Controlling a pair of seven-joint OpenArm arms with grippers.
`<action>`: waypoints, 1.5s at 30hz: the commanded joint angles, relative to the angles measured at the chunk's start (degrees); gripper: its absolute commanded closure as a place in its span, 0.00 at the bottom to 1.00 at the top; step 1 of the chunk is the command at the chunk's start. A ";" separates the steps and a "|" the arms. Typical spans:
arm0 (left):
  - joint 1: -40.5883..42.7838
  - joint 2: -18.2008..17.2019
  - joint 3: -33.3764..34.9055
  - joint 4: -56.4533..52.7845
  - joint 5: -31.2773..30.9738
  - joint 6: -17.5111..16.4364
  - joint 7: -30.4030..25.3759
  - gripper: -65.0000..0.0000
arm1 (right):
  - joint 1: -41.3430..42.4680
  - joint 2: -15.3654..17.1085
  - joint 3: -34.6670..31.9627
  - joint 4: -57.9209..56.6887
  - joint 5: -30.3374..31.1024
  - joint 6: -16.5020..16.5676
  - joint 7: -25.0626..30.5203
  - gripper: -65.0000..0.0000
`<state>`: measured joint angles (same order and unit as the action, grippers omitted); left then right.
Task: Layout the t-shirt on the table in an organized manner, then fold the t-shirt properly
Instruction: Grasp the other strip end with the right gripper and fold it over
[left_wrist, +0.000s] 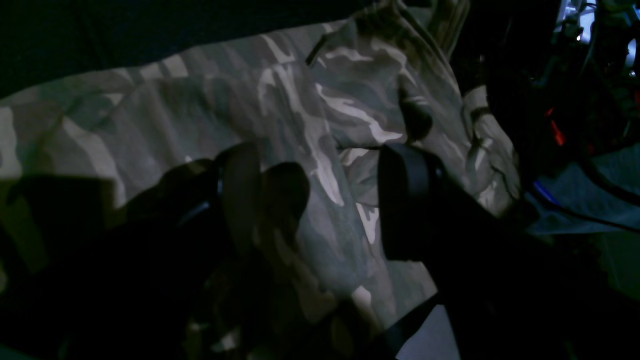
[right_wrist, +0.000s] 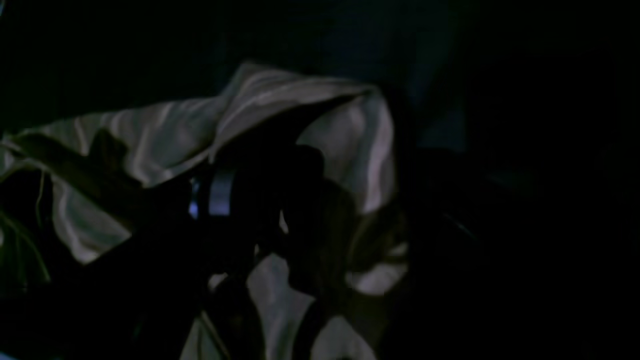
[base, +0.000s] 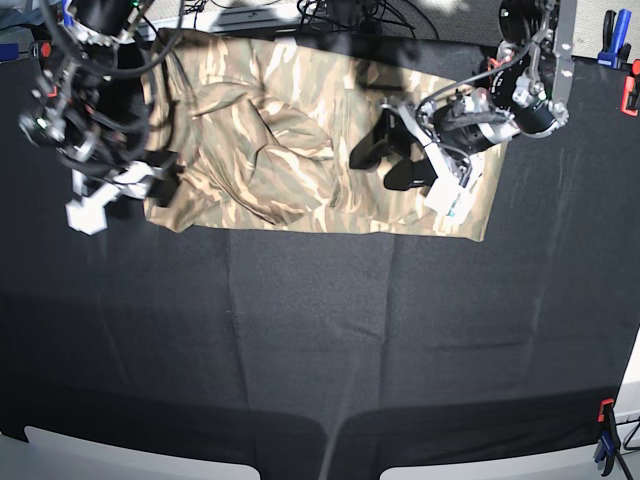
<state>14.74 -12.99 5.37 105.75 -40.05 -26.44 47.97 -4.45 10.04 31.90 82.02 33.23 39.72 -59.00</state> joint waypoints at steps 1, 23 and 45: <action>-0.46 -0.07 0.00 1.05 -0.92 -0.63 -1.33 0.46 | -0.07 0.09 -0.52 0.17 -1.05 0.28 -3.43 0.40; -0.46 -0.07 0.00 1.05 -0.92 -0.63 -1.33 0.46 | -0.68 -0.96 -8.28 0.20 6.21 0.28 -6.47 0.40; -0.48 -0.07 0.00 1.05 -0.96 -0.63 -1.38 0.46 | 6.84 3.41 -9.75 0.20 -3.89 0.28 -6.54 1.00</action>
<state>14.74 -13.02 5.37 105.75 -40.07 -26.44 47.97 1.34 12.40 21.67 81.41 28.95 40.10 -66.32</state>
